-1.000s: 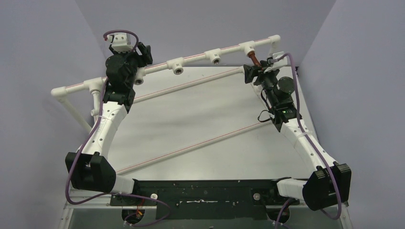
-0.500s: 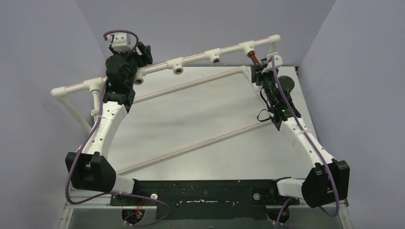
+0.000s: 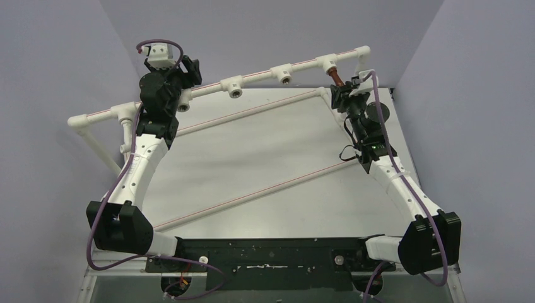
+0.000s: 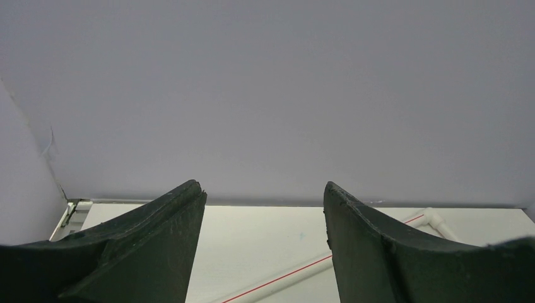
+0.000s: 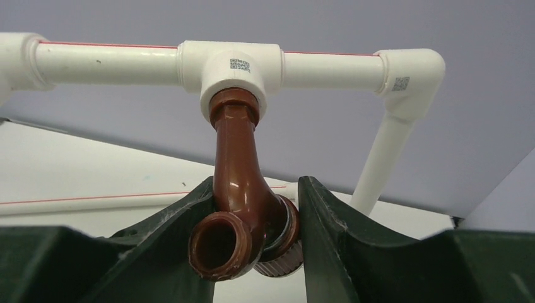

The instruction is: Install the water faucets

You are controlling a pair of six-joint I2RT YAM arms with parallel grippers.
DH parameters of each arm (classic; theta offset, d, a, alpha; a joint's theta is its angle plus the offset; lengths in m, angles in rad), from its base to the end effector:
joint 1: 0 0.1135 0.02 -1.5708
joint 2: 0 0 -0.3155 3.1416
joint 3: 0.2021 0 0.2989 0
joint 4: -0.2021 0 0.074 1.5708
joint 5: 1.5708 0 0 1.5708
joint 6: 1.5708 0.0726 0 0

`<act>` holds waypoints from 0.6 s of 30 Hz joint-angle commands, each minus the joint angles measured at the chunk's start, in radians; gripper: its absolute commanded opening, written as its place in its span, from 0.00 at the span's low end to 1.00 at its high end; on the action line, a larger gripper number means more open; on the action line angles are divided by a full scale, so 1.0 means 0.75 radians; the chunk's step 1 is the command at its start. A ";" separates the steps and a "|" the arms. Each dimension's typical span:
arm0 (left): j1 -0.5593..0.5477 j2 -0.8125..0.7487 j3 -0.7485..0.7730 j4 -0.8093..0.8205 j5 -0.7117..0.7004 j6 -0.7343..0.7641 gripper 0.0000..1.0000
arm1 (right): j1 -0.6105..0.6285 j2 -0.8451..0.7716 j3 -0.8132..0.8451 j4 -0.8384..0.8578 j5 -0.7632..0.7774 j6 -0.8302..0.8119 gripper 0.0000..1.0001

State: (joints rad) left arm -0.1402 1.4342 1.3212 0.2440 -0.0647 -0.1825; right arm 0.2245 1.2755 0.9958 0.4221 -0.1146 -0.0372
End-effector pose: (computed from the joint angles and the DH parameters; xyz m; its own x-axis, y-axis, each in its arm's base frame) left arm 0.4165 -0.0540 0.4718 0.1134 -0.1989 -0.9734 0.0982 0.9772 -0.1882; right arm 0.3597 0.0906 0.4129 0.1506 -0.0035 -0.9886 -0.3261 0.9438 -0.0530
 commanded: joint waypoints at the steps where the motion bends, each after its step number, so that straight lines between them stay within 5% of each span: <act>1: 0.015 0.114 -0.095 -0.315 0.049 0.012 0.66 | -0.003 -0.008 -0.021 0.185 -0.057 0.616 0.00; 14: 0.014 0.112 -0.097 -0.313 0.049 0.010 0.66 | 0.004 -0.020 -0.003 0.065 -0.047 0.428 0.00; 18: 0.011 0.109 -0.100 -0.311 0.037 0.017 0.66 | 0.005 -0.029 0.017 0.036 -0.031 0.376 0.29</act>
State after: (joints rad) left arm -0.1406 1.4334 1.3212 0.2432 -0.0616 -0.1822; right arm 0.2214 1.2747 0.9684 0.4820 -0.1005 0.0845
